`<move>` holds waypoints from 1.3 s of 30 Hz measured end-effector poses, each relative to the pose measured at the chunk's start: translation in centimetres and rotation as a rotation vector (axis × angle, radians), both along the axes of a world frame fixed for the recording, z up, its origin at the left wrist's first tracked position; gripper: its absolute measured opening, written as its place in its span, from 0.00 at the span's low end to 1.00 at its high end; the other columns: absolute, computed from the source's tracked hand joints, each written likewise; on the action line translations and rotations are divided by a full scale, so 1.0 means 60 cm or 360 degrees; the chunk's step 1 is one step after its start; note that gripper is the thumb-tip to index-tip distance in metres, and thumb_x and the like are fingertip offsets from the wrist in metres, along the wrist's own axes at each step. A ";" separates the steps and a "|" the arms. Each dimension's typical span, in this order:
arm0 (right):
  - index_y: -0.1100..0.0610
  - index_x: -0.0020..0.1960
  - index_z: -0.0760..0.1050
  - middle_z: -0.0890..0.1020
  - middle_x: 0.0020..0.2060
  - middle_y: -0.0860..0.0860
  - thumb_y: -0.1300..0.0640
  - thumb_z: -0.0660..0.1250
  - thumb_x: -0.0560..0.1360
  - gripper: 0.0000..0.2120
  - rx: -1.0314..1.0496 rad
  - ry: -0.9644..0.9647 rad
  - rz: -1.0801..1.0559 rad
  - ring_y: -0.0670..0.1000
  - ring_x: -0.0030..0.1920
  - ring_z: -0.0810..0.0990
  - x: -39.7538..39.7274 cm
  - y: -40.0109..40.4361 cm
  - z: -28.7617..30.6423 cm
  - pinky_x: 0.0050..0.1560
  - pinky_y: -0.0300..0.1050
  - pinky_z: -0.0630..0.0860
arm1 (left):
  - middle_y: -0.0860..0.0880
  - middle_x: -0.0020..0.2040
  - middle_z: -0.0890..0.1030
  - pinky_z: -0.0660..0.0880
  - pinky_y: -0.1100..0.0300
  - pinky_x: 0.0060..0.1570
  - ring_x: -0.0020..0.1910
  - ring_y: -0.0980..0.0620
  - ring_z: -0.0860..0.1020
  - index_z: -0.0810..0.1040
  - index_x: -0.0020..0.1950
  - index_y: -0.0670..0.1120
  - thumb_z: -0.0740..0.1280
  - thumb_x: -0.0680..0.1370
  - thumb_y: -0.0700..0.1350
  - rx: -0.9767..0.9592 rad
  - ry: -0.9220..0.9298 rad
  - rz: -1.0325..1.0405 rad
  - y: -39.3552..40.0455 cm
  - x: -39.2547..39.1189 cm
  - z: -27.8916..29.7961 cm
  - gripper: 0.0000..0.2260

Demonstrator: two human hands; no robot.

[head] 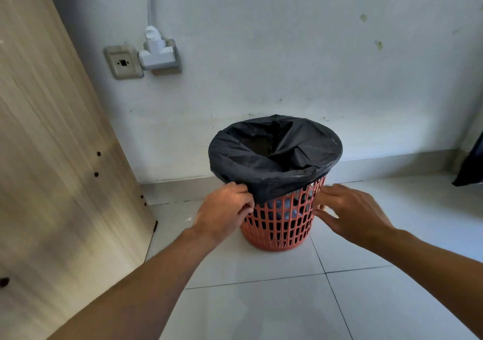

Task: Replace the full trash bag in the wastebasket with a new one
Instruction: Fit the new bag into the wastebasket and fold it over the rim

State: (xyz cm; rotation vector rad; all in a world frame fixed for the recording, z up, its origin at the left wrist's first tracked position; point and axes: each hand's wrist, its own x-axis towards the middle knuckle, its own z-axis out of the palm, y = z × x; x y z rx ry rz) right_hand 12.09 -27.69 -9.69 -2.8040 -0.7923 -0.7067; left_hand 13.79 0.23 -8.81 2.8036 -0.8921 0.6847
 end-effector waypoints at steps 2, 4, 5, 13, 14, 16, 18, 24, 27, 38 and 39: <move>0.50 0.48 0.78 0.82 0.40 0.42 0.51 0.68 0.77 0.04 0.0360 0.0188 -0.0186 0.45 0.38 0.80 0.000 -0.005 0.006 0.37 0.31 0.66 | 0.56 0.45 0.82 0.72 0.65 0.48 0.46 0.59 0.76 0.82 0.48 0.50 0.68 0.77 0.50 -0.0243 0.0133 0.0107 0.009 0.006 -0.009 0.05; 0.54 0.55 0.76 0.83 0.42 0.47 0.49 0.58 0.82 0.12 0.1139 0.0526 -0.0358 0.47 0.38 0.80 0.015 0.005 0.027 0.39 0.42 0.75 | 0.52 0.43 0.83 0.77 0.60 0.46 0.43 0.54 0.79 0.81 0.47 0.48 0.65 0.79 0.48 -0.0898 0.0264 0.0371 0.013 0.016 -0.003 0.06; 0.56 0.58 0.75 0.83 0.44 0.51 0.48 0.53 0.84 0.16 0.1599 0.0767 -0.0441 0.51 0.40 0.80 0.023 0.011 0.040 0.42 0.46 0.77 | 0.49 0.44 0.83 0.78 0.57 0.46 0.44 0.51 0.80 0.79 0.47 0.47 0.63 0.81 0.48 -0.1368 0.0421 0.0532 0.013 0.025 0.010 0.08; 0.61 0.61 0.75 0.80 0.41 0.53 0.59 0.64 0.80 0.11 0.2772 0.1252 -0.0726 0.51 0.39 0.79 0.076 0.042 0.041 0.39 0.44 0.81 | 0.44 0.54 0.78 0.75 0.57 0.35 0.46 0.48 0.77 0.73 0.61 0.44 0.58 0.83 0.45 -0.3020 0.1242 0.0837 -0.012 0.078 0.052 0.10; 0.63 0.61 0.75 0.79 0.40 0.53 0.63 0.64 0.79 0.11 0.2836 0.1219 -0.0769 0.50 0.37 0.78 0.081 0.046 0.038 0.37 0.44 0.80 | 0.43 0.55 0.78 0.76 0.56 0.35 0.47 0.47 0.77 0.72 0.62 0.43 0.59 0.83 0.44 -0.3079 0.1262 0.0865 -0.013 0.082 0.049 0.10; 0.64 0.60 0.75 0.80 0.39 0.54 0.68 0.63 0.78 0.11 0.2864 0.1133 -0.0845 0.50 0.37 0.78 0.087 0.051 0.033 0.36 0.44 0.79 | 0.42 0.56 0.79 0.75 0.56 0.32 0.46 0.47 0.77 0.73 0.63 0.42 0.60 0.82 0.42 -0.3109 0.1341 0.0939 -0.013 0.086 0.035 0.11; 0.64 0.61 0.75 0.81 0.41 0.55 0.68 0.62 0.79 0.12 0.2777 0.1063 -0.0871 0.52 0.39 0.80 0.090 0.050 0.026 0.41 0.46 0.81 | 0.41 0.55 0.79 0.73 0.59 0.28 0.40 0.48 0.76 0.74 0.64 0.42 0.60 0.82 0.42 -0.3012 0.1425 0.1077 -0.013 0.087 0.013 0.11; 0.61 0.61 0.73 0.81 0.41 0.54 0.65 0.64 0.80 0.10 0.2688 0.0920 -0.0802 0.50 0.37 0.81 0.084 0.056 0.013 0.44 0.46 0.82 | 0.41 0.50 0.79 0.69 0.64 0.20 0.33 0.50 0.73 0.76 0.60 0.42 0.61 0.82 0.43 -0.2770 0.1457 0.1259 -0.027 0.095 -0.009 0.10; 0.60 0.60 0.74 0.82 0.40 0.53 0.61 0.64 0.80 0.09 0.2640 0.0855 -0.0830 0.50 0.34 0.82 0.081 0.059 0.010 0.40 0.45 0.81 | 0.41 0.48 0.78 0.72 0.59 0.27 0.34 0.50 0.73 0.76 0.60 0.40 0.62 0.82 0.43 -0.2655 0.1371 0.1295 -0.023 0.095 -0.013 0.10; 0.58 0.53 0.76 0.84 0.43 0.54 0.43 0.64 0.78 0.18 0.2997 0.0832 -0.0765 0.51 0.33 0.83 0.062 0.066 0.082 0.31 0.43 0.80 | 0.42 0.45 0.78 0.78 0.53 0.34 0.42 0.46 0.78 0.74 0.55 0.41 0.68 0.78 0.51 -0.2944 0.1682 0.0898 -0.009 0.073 0.100 0.15; 0.58 0.53 0.76 0.84 0.44 0.53 0.46 0.68 0.77 0.15 0.3121 0.0844 -0.0725 0.51 0.34 0.84 0.059 0.068 0.090 0.30 0.42 0.80 | 0.42 0.44 0.79 0.78 0.53 0.33 0.40 0.47 0.78 0.75 0.54 0.40 0.70 0.77 0.47 -0.2996 0.1685 0.0883 -0.012 0.072 0.107 0.12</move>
